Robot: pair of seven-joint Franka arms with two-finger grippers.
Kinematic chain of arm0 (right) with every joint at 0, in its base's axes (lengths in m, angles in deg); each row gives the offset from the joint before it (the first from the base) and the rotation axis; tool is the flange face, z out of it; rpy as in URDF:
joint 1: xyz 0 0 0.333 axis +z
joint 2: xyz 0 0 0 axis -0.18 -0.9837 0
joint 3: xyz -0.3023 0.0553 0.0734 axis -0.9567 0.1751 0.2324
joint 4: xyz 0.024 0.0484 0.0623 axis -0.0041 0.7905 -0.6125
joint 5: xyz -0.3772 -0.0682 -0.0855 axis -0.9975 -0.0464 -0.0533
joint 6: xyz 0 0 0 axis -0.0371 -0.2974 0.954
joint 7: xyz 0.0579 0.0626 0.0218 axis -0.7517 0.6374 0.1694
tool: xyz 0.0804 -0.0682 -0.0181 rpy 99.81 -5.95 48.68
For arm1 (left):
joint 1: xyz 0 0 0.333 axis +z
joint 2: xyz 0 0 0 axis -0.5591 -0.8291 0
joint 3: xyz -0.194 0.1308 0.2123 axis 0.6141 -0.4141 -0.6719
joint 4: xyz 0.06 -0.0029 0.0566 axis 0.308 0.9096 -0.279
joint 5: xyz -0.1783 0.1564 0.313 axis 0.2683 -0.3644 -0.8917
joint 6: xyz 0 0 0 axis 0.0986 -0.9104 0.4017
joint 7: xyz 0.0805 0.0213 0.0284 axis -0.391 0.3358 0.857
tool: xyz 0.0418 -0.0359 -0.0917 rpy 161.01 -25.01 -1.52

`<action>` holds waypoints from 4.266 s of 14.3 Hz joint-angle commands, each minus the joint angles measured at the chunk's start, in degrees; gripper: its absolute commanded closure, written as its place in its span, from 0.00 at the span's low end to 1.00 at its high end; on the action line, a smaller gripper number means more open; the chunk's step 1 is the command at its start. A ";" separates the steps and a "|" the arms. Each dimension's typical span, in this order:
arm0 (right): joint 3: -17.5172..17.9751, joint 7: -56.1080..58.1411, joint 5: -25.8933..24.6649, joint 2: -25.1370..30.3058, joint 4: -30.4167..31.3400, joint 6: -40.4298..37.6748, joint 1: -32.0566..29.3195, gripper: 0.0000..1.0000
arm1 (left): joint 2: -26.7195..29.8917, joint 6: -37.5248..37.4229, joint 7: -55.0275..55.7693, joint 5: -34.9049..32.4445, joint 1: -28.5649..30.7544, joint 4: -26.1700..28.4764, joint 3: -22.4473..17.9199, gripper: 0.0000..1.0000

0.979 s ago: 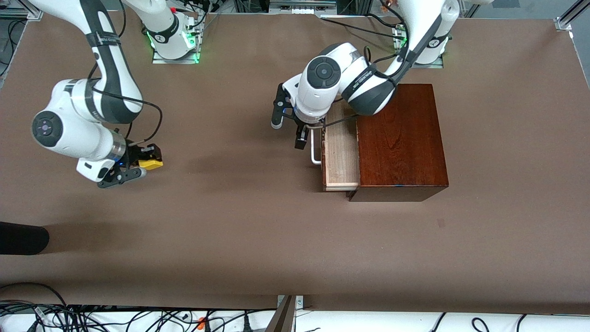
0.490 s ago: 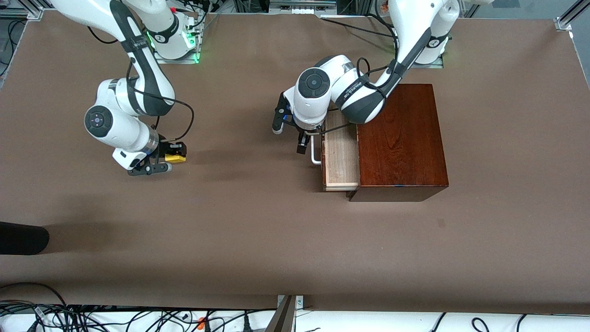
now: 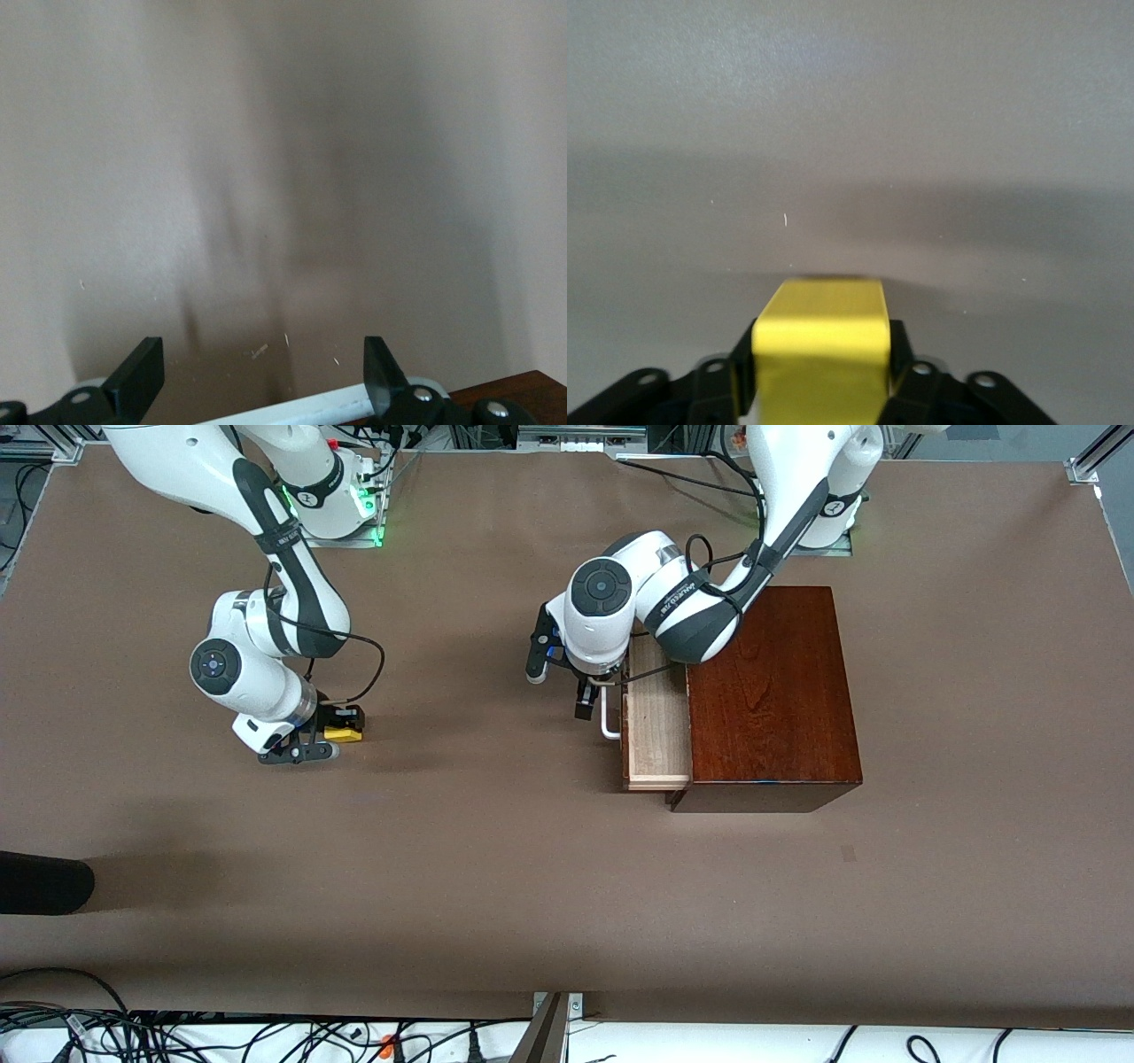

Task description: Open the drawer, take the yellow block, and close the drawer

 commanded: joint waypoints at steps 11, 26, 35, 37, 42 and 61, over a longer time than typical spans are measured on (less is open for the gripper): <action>0.33 -0.58 -5.30 13.17 -23.16 -33.10 -3.72 0.00 | 3.55 -10.68 -1.21 -4.79 5.20 0.77 -0.67 0.00; -2.22 -2.08 -7.87 15.38 -38.71 -52.44 -3.81 0.00 | 4.43 -13.24 -1.13 -5.93 5.90 0.86 -0.67 0.00; -2.13 -1.81 -8.75 15.12 -39.78 -55.53 -3.72 0.00 | 9.34 -13.76 2.38 3.09 5.99 -1.16 -0.23 0.00; -2.13 -1.81 -8.57 15.12 -39.78 -55.53 -3.72 0.00 | 12.41 -16.91 7.72 7.58 8.00 -2.12 -0.23 0.00; -2.05 -1.73 -9.01 15.29 -39.78 -57.02 -3.72 0.00 | 17.34 -34.03 24.34 7.25 14.32 -9.32 -0.67 0.00; -2.13 -1.73 -9.01 15.29 -39.78 -57.03 -3.72 0.00 | 36.86 -21.24 52.48 7.16 20.66 5.34 -23.70 0.00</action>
